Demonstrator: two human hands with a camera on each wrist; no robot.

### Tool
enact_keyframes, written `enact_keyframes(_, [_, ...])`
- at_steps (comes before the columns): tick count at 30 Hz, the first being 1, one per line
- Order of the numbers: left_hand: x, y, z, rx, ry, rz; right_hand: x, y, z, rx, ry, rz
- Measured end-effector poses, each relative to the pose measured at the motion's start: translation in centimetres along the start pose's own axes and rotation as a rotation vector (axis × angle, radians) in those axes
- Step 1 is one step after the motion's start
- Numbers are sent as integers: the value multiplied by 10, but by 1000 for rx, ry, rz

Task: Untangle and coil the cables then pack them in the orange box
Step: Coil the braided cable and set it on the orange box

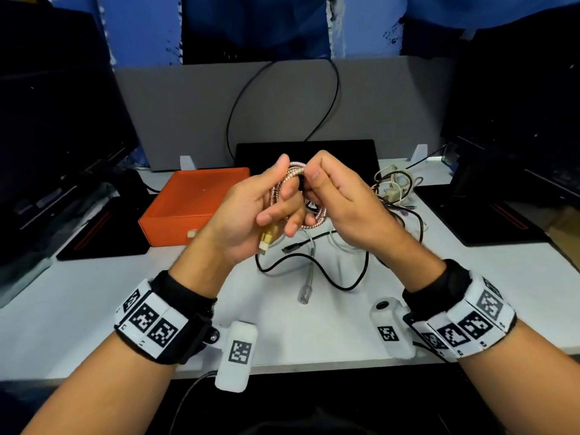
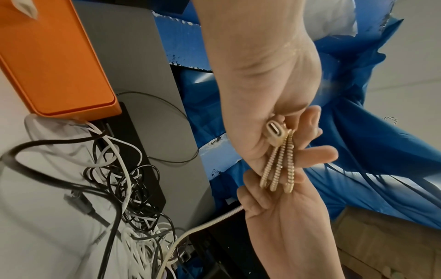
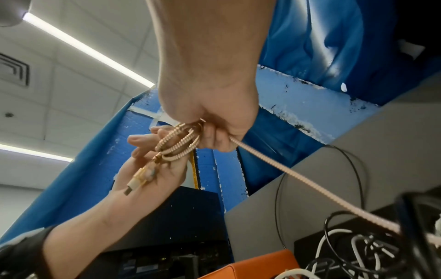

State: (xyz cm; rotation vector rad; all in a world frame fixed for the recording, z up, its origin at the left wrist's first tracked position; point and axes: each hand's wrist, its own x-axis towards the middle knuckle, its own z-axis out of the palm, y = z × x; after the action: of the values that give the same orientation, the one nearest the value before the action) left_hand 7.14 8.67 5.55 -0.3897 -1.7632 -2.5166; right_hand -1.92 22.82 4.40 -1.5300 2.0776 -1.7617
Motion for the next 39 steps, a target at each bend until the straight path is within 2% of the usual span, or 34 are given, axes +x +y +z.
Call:
enact_keyframes(4, [3,-5,-1,-106,-43,-1,0,0,-4,77,-35,46])
enact_keyframes(7, [4,-2,-5,-98,-118,-62,1,2,-9,129,-62,75])
enact_keyframes(11, [4,2,-13,-120,-203,-148,2,2,-7,22,-72,6])
enact_keyframes(17, [8,-5,-12,-242,-85,-10,9,10,-8,99,-32,55])
enact_keyframes(19, [10,-1,-18,-270,-26,35,10,16,-11,2,-55,77])
enact_keyframes(22, [13,8,-29,-295,101,166,7,22,-13,-224,-220,114])
enact_keyframes(25, [16,13,-36,-149,306,228,1,20,-11,-440,-423,126])
enact_keyframes(28, [19,10,-32,261,411,214,-5,11,-7,-538,-518,117])
enact_keyframes(31, [16,1,-19,953,358,61,-4,9,-12,-594,-480,105])
enact_keyframes(33, [11,-2,-15,1167,245,-112,-1,8,-20,-573,-412,113])
enact_keyframes(35, [6,0,-10,1086,116,-229,1,5,-28,-465,-311,134])
enact_keyframes(36, [4,2,-10,997,82,-245,2,4,-32,-382,-257,138])
enact_keyframes(39, [3,4,-14,717,42,-166,4,2,-41,-194,-145,109])
